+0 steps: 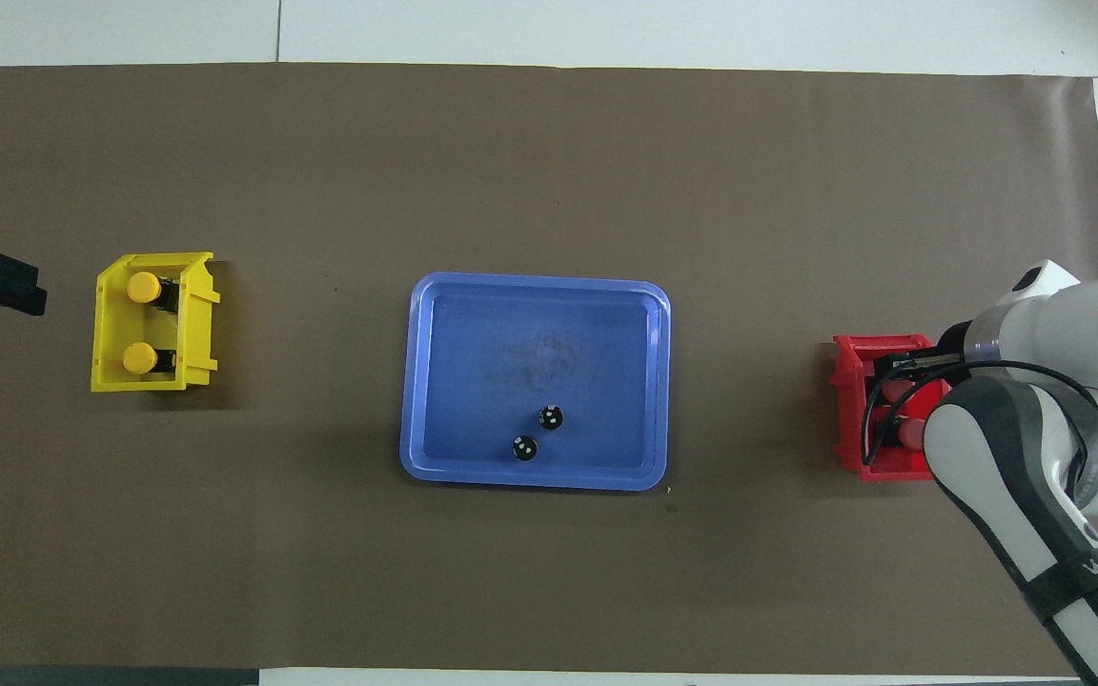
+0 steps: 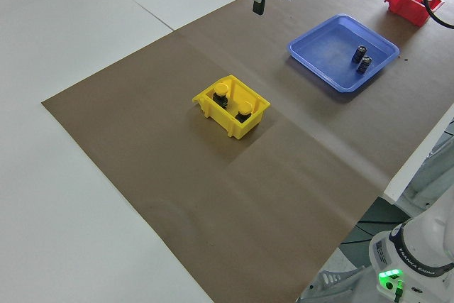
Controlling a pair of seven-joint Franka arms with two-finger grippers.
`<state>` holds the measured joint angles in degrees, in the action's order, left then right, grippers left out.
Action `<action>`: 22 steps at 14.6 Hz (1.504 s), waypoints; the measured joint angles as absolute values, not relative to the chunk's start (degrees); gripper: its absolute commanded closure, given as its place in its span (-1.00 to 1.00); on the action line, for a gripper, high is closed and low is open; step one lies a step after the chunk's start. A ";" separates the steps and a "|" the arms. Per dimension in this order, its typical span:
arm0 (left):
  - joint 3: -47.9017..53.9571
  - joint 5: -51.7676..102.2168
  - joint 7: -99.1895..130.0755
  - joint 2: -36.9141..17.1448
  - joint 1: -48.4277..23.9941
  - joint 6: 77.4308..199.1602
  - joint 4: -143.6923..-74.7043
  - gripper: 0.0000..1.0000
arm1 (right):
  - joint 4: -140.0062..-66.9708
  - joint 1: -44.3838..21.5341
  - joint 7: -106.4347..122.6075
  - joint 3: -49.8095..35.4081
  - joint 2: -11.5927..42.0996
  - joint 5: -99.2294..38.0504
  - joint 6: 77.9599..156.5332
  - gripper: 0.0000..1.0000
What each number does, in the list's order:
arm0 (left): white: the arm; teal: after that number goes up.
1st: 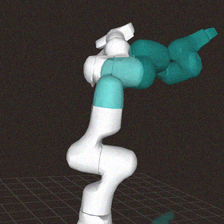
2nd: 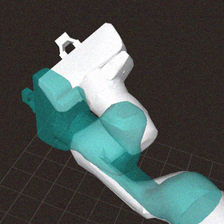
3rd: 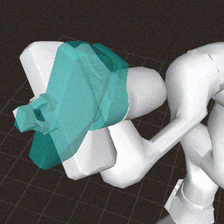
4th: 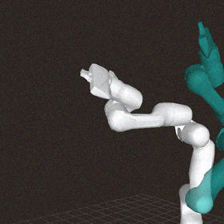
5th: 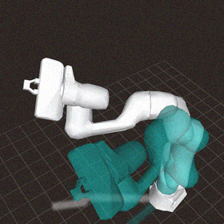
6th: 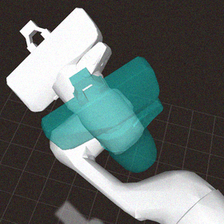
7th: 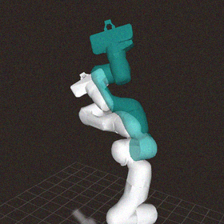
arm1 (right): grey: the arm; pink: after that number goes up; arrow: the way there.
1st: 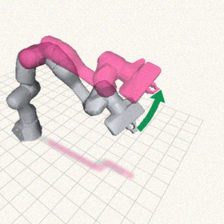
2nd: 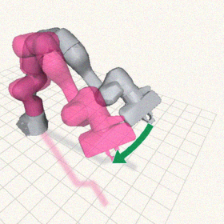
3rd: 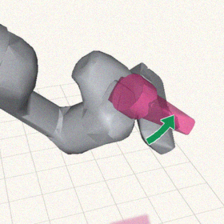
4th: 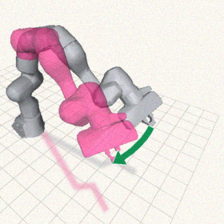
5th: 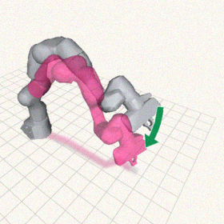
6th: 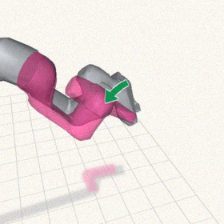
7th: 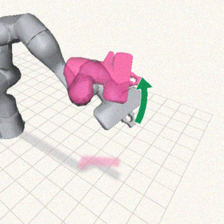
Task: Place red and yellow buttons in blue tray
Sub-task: 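Reach the right gripper into the red bin and grasp a red button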
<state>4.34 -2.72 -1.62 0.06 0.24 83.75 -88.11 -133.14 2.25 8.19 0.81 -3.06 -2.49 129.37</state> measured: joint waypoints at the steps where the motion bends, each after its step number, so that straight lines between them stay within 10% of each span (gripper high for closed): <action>1: 4.34 -2.72 -1.62 0.06 0.24 83.75 -88.11 -1.00 | -133.48 2.25 8.40 0.81 -3.06 -2.49 129.45 -0.17; 9: 4.34 -2.72 -1.62 0.06 0.24 83.74 -88.11 -1.00 | -135.04 2.25 8.68 0.81 -3.06 -2.49 129.79 -0.16; 17: 4.34 -2.72 -1.62 0.06 0.24 83.72 -88.11 -1.00 | -135.28 2.34 8.75 0.83 -3.11 -2.50 129.59 0.43; 22: 4.34 -2.72 -1.62 0.06 0.24 83.72 -88.11 -1.00 | -123.17 2.35 9.13 0.83 -2.32 -2.50 114.61 0.40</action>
